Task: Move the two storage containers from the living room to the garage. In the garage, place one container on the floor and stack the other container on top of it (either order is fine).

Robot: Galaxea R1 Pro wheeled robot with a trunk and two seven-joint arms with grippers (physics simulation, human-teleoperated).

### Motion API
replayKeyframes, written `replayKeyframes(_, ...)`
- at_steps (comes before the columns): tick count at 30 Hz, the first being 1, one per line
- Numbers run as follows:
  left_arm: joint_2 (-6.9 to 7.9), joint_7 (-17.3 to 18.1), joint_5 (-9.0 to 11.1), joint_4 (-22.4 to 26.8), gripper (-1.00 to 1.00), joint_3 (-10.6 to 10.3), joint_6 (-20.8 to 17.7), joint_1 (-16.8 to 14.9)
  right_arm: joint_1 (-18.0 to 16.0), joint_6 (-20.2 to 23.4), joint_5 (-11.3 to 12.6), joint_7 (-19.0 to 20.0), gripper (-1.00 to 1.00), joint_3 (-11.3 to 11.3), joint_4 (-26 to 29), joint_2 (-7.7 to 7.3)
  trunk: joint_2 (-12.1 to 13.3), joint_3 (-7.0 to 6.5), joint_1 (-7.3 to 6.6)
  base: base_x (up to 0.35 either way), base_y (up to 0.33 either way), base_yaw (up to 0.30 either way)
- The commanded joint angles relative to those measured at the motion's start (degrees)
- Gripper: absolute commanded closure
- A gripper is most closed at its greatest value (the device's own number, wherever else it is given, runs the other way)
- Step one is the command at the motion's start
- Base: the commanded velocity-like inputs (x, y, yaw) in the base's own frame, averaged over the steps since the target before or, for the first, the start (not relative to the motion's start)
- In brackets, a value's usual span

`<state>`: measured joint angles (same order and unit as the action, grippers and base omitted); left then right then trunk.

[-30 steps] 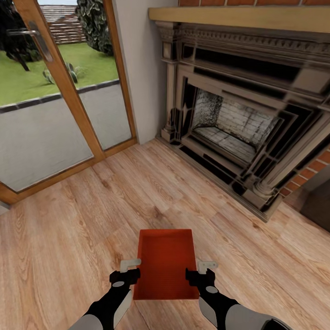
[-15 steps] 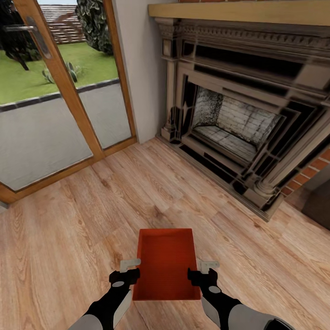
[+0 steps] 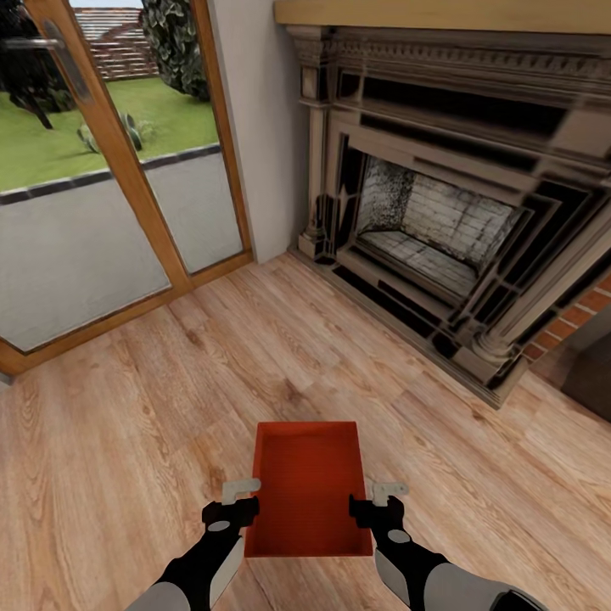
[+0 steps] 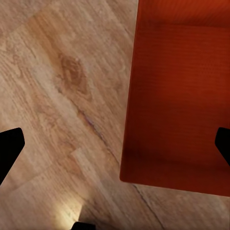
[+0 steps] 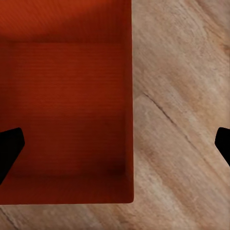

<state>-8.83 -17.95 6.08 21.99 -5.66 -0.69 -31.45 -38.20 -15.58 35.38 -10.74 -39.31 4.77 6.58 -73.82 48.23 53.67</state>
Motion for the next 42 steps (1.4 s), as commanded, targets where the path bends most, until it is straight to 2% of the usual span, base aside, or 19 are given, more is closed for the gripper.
replayKeyframes(1,0.04,-0.4,0.6,0.0,-1.0,-0.5,-0.1,0.0,0.0,-0.1,0.4,-0.2,-1.0,-0.5,0.0,0.01,-0.4,0.22,0.22,0.0,0.0,0.0)
replayKeyframes(42,0.13,0.0,0.6,0.0,-1.0,-0.6,-0.1,0.0,0.0,-0.9,0.9,-0.3,-1.0,-0.5,-0.1,0.01,-16.9,7.58,9.23,0.0,0.0,0.0)
